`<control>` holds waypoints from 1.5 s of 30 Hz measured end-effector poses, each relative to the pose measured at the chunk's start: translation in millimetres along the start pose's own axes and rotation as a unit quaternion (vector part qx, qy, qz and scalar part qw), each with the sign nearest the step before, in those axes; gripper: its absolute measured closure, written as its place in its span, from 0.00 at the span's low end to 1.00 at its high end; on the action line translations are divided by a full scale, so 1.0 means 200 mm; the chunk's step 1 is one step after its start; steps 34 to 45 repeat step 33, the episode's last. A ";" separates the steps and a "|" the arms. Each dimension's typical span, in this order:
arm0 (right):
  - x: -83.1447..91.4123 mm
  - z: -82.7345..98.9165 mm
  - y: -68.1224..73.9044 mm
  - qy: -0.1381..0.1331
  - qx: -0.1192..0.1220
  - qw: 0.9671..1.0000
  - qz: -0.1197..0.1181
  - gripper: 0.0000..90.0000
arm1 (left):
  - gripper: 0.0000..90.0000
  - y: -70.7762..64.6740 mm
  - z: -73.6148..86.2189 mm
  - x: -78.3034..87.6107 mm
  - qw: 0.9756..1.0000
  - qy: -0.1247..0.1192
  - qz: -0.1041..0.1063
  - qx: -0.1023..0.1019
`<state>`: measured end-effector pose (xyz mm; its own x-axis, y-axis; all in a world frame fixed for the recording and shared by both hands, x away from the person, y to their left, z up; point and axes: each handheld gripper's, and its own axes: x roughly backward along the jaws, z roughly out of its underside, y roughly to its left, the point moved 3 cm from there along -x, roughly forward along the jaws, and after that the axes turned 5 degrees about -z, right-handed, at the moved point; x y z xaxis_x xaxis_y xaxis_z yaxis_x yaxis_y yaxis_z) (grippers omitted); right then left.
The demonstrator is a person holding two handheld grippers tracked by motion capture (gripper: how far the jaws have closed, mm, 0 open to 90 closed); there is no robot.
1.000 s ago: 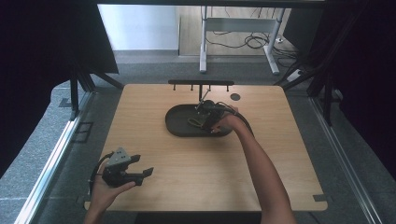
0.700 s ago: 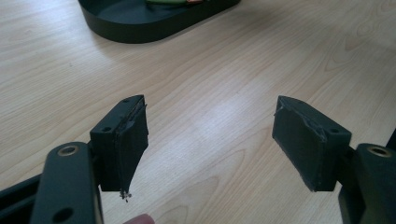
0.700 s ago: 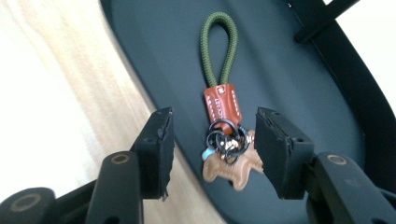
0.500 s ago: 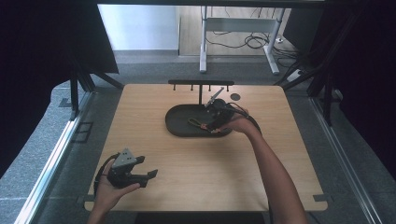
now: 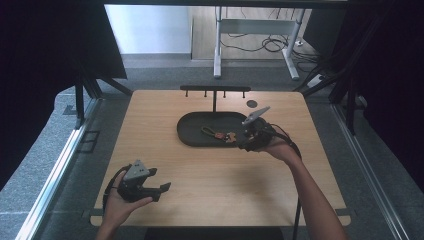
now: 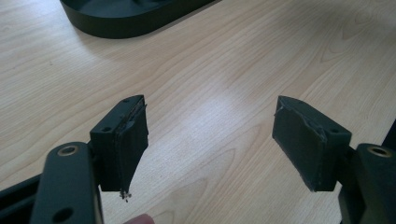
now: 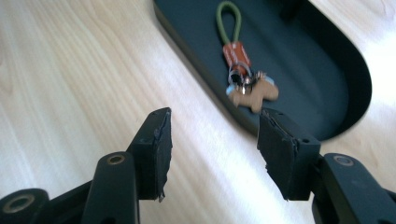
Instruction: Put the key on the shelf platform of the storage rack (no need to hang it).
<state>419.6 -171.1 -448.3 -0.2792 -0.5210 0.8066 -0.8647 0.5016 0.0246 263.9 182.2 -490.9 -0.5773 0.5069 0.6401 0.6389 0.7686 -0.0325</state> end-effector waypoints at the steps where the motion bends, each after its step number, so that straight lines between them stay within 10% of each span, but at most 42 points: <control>1: 0.00 0.00 0.00 0.000 0.000 1.000 0.000 0.50 | 0.30 0.00 0.00 0.00 1.000 0.000 0.000 0.000; 21: 0.09 0.57 0.11 -0.014 -0.073 0.997 0.014 0.50 | 0.30 -0.04 0.00 -0.04 1.000 0.010 0.006 -0.007; 45: 0.05 0.65 0.09 -0.035 -0.103 0.993 0.040 0.44 | 0.30 -0.04 0.00 -0.04 1.000 0.010 0.004 -0.007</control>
